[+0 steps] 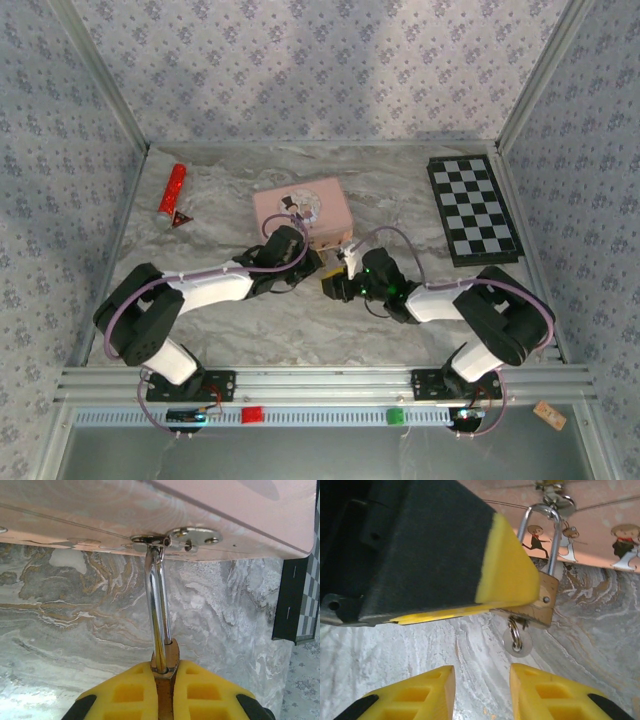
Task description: Unlock the padlock with the key
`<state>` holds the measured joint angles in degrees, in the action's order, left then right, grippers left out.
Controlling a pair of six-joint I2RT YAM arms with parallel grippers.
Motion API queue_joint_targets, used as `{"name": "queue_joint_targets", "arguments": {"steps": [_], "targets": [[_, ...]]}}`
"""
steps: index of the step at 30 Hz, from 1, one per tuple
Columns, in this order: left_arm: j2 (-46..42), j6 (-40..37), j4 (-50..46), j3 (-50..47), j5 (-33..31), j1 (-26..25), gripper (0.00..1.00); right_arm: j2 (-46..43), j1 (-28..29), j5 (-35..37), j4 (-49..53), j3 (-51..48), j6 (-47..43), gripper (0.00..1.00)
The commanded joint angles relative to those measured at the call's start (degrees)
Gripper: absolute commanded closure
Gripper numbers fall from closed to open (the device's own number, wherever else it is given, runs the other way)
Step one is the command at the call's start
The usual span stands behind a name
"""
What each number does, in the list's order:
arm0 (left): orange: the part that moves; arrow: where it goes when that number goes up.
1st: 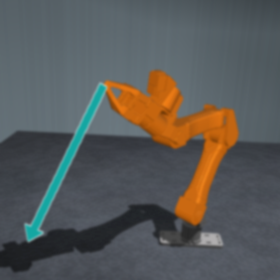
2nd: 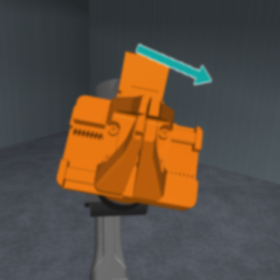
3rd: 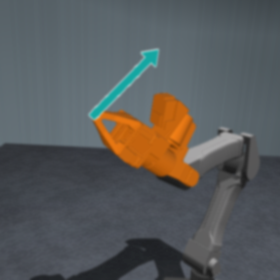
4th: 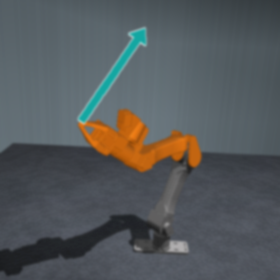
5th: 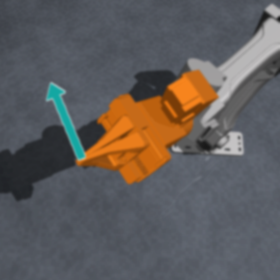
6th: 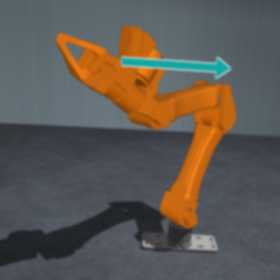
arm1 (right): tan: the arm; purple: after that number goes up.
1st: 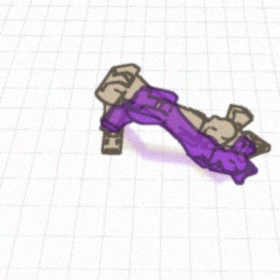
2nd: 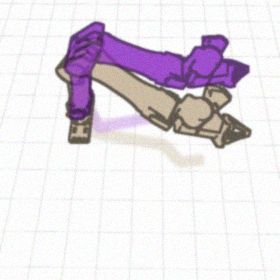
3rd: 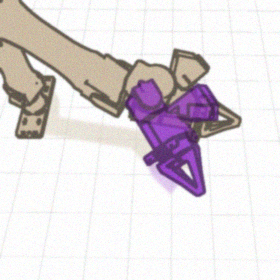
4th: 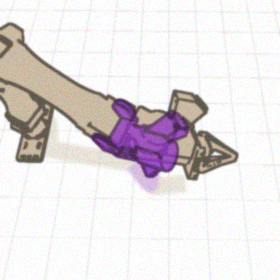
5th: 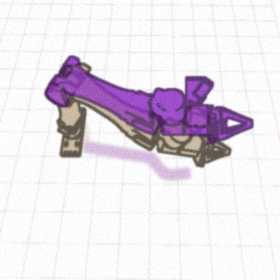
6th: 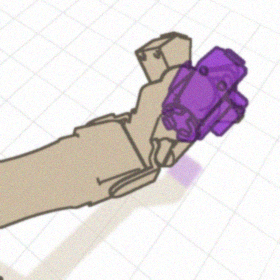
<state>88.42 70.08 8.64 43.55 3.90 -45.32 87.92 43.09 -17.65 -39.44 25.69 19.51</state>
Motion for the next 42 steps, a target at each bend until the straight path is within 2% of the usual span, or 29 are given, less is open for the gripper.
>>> {"name": "queue_joint_targets", "arguments": {"steps": [1,6,12,17,21,27,33,42], "targets": [[-2.99,-0.32,2.9,2.47,0.84,0.1,1.0,-1.39,0.8,7.22,4.14,1.89,-5.27,0.66],[-3.25,0.03,2.34,2.65,1.39,0.08,1.0,-2.4,1.68,10.39,8.41,3.76,-9.75,0.66],[-3.17,0.28,1.47,3.1,1.81,0.14,1.0,-1.8,2.51,9.13,9.03,4.62,-11.38,0.8],[-3.82,0.8,1.9,2.72,1.02,0.07,1.0,-0.98,3.89,10.2,8.27,4.37,-11.53,0.81],[-4.21,0.89,1.89,2.85,1.28,0.07,1.0,-0.29,3.94,10.32,7.68,4.58,-11.31,0.87],[-4.72,1.28,1.99,2.63,1.55,0.08,1.0,0.47,4.46,11.67,7.19,5.05,-12.01,0.86],[-4.31,1.98,2.91,2.72,2.16,0.08,1.0,1.16,6.17,14.04,6.75,5.06,-13.35,0.79],[-3.78,2.57,3.48,2.52,3.0,-0.12,1.0,2.16,6.4,16.19,6.87,6.8,-13.62,0.87]]}}
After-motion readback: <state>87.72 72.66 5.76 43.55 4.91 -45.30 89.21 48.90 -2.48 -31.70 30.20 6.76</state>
